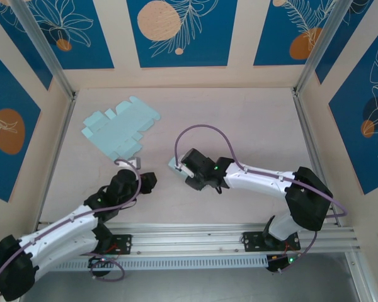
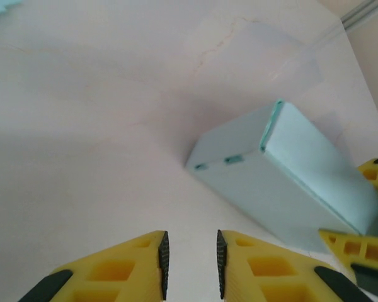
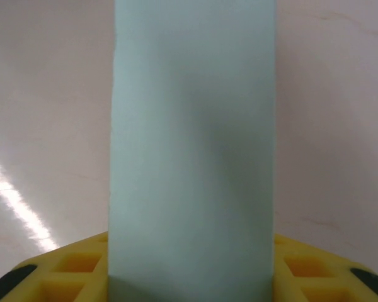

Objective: Fold the paper box

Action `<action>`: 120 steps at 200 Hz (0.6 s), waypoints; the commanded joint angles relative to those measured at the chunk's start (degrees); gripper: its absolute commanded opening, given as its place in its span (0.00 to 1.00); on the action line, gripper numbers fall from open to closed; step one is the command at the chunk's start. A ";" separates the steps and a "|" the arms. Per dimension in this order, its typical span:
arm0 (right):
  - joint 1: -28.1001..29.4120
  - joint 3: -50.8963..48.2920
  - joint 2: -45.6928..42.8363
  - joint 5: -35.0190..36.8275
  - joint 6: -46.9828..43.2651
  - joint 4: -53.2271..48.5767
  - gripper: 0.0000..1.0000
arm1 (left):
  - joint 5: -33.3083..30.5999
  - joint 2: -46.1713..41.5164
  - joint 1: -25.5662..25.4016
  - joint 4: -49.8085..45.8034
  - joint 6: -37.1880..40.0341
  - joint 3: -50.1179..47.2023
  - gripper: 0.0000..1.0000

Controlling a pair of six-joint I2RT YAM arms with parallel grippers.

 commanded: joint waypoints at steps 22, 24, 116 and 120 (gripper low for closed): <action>-3.63 4.14 5.76 21.08 -6.57 4.62 0.39 | -3.86 -4.19 2.43 -6.98 3.76 3.40 0.30; -3.99 4.18 6.13 21.58 -7.07 5.28 0.39 | -3.91 -4.20 2.54 -7.02 3.82 3.49 0.30; -15.89 6.40 22.16 23.36 -28.23 31.96 0.49 | -4.28 -0.86 5.23 -7.03 6.79 7.53 0.28; -15.89 6.33 22.29 23.19 -28.17 31.99 0.51 | -4.28 -0.86 5.43 -7.03 6.78 7.55 0.28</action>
